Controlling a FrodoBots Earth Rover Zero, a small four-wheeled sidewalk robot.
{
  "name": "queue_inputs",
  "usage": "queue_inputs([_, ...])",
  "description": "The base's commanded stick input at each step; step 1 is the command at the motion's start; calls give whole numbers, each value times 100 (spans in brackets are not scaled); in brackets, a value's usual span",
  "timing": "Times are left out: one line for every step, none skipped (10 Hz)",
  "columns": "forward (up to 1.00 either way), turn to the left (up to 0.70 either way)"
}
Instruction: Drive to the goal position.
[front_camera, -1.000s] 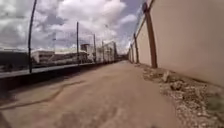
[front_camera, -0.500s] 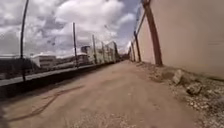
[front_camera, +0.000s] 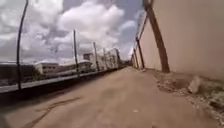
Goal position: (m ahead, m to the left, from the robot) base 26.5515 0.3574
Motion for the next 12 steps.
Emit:
queue_inputs([85,-34])
queue_inputs([85,-12])
queue_inputs([85,0])
queue_inputs([85,0])
queue_inputs([85,0])
queue_inputs([85,0])
queue_inputs([85,0])
queue_inputs([85,0])
queue_inputs([85,0])
queue_inputs([85,0])
queue_inputs([85,0])
queue_inputs([85,0])
